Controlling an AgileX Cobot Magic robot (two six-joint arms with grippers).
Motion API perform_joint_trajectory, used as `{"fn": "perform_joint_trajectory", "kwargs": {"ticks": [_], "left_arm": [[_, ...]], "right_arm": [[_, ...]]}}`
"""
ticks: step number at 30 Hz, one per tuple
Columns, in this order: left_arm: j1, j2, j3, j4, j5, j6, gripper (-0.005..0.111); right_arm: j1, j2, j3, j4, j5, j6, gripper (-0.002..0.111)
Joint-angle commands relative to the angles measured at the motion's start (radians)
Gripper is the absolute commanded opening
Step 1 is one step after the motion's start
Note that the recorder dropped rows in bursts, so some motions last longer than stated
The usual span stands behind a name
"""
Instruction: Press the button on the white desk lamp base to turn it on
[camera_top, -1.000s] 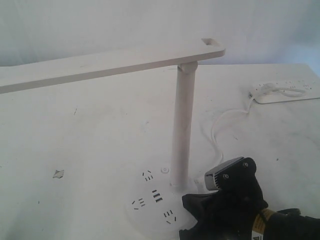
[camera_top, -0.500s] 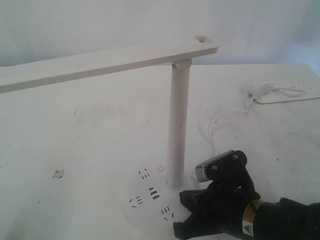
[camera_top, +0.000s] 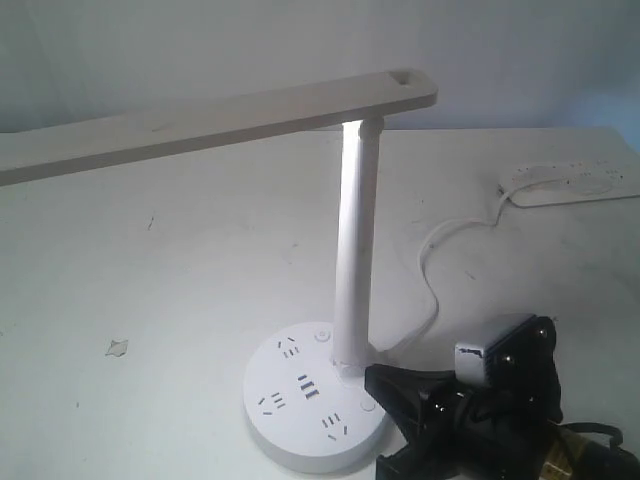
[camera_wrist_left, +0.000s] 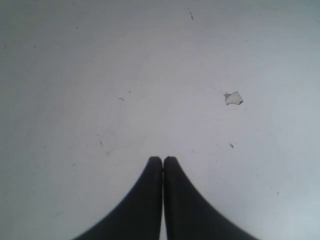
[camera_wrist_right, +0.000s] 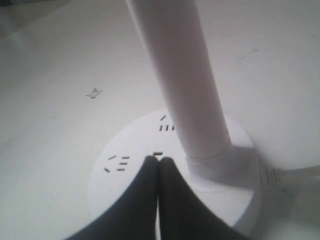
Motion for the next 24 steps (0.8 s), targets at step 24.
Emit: {"fn": "perform_joint_trajectory", "kwargs": {"ticks": [24], "left_arm": [[0.000,-0.004,0.001,-0.002,0.007,-0.001,0.000]], "right_arm": [[-0.001,-1.023,0.100,0.110,0.366,-0.198,0.000]]}}
